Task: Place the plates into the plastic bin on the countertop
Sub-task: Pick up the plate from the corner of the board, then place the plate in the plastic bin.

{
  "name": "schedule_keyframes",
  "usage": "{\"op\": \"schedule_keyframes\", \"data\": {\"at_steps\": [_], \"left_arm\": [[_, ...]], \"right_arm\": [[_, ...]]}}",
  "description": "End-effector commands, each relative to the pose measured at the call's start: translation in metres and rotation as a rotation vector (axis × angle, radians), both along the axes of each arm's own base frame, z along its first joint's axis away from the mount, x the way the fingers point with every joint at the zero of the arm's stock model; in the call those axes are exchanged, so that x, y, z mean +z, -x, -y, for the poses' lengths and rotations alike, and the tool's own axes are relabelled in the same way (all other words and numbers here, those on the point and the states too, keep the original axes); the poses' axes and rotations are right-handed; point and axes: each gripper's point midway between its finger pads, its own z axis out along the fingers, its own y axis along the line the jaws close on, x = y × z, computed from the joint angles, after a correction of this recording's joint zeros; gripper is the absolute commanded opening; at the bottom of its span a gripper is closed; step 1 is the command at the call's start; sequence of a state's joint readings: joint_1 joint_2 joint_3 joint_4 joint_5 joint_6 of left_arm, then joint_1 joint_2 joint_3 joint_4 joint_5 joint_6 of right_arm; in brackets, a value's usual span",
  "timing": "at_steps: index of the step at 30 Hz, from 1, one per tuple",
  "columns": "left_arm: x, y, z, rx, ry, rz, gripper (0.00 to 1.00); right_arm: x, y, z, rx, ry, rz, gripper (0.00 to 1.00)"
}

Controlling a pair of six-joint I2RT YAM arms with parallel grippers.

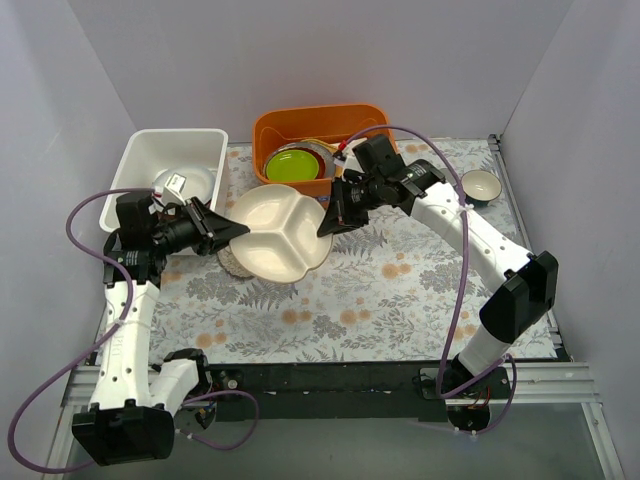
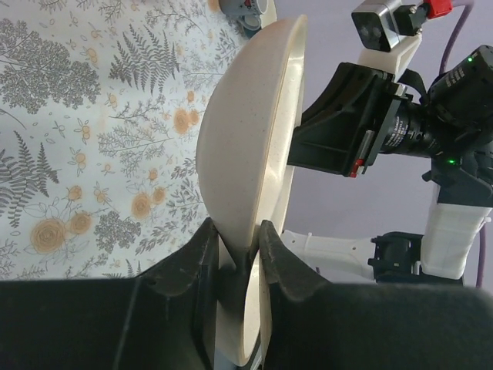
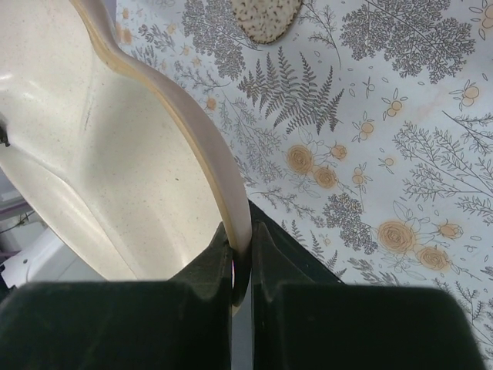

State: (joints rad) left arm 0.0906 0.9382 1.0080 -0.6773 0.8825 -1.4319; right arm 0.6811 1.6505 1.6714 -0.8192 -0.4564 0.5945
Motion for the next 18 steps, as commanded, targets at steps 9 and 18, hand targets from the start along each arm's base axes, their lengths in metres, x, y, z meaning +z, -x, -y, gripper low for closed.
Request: {"op": "schedule_keyframes", "data": {"at_steps": [9,18], "left_arm": [[-0.006,-0.004,-0.006,0.053,-0.040,-0.025,0.00],[0.003,-0.010,-0.004,0.046,-0.019,-0.013,0.00]], "right_arm": [[0.085,0.023,-0.022,0.096,-0.309,0.146,0.68],[0.059,0.013,0.006,-0.027,-0.126,0.158,0.87]]}}
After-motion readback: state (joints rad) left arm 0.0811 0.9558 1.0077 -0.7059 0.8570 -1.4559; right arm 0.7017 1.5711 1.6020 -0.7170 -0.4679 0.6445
